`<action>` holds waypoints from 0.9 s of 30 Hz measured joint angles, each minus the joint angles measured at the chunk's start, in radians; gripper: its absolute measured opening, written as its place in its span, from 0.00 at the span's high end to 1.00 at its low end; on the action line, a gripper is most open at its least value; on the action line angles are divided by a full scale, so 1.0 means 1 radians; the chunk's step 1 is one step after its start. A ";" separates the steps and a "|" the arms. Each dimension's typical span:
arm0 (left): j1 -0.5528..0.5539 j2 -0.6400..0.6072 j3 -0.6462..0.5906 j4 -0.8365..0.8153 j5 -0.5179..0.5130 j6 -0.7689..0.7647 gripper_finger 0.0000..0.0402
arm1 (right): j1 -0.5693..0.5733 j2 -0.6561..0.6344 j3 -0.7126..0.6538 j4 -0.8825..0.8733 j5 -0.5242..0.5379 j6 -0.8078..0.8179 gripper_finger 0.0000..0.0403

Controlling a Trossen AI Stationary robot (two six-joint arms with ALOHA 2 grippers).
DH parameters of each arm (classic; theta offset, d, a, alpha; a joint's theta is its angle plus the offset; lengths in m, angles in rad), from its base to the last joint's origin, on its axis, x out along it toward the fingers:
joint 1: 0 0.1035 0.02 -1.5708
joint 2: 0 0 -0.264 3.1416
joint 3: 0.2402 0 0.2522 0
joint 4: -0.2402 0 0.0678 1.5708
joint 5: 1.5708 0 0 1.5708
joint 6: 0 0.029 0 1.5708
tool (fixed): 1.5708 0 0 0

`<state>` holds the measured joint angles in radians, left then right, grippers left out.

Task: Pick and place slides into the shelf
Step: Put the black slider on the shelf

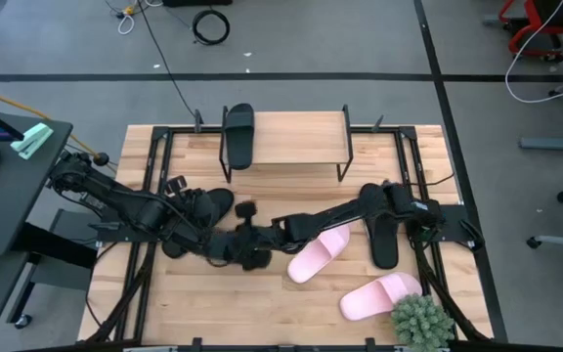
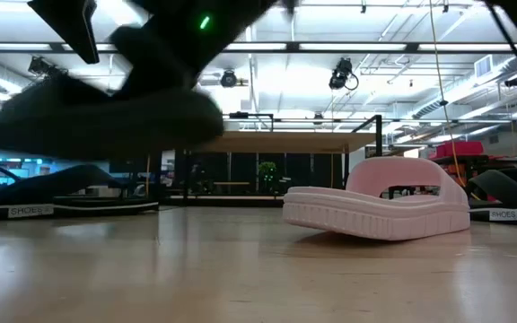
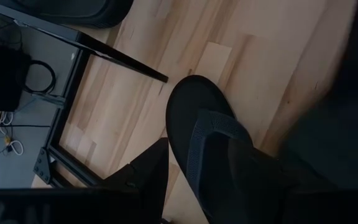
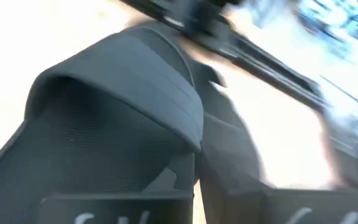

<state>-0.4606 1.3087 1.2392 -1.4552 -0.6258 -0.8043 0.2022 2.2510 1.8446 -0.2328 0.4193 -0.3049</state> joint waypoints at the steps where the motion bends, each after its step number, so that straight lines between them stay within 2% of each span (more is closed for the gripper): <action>1: 0.000 0.000 0.000 0.000 0.000 -0.003 0.57 | 0.002 -0.035 0.000 -0.068 0.058 0.021 0.98; 7: 0.000 0.000 0.000 -0.002 0.000 -0.029 0.57 | -0.003 -0.282 0.000 -0.407 0.321 0.253 0.98; 12: 0.000 0.000 0.000 -0.002 0.000 -0.023 0.57 | -0.036 -0.464 -0.003 -0.454 0.607 0.355 0.98; 16: 0.000 0.000 0.000 -0.001 0.000 -0.024 0.57 | -0.099 -0.543 -0.003 -0.488 0.804 0.456 0.98; 21: 0.000 0.000 0.000 -0.001 0.000 -0.024 0.57 | -0.206 -0.539 -0.003 -0.536 0.830 0.621 0.98; 27: 0.000 0.000 0.000 0.000 0.000 -0.023 0.57 | -0.323 -0.397 -0.006 -0.541 0.775 0.692 0.98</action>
<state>-0.4606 1.3087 1.2392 -1.4552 -0.6262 -0.8268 -0.1212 1.8539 1.8385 -0.7741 1.1946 0.3868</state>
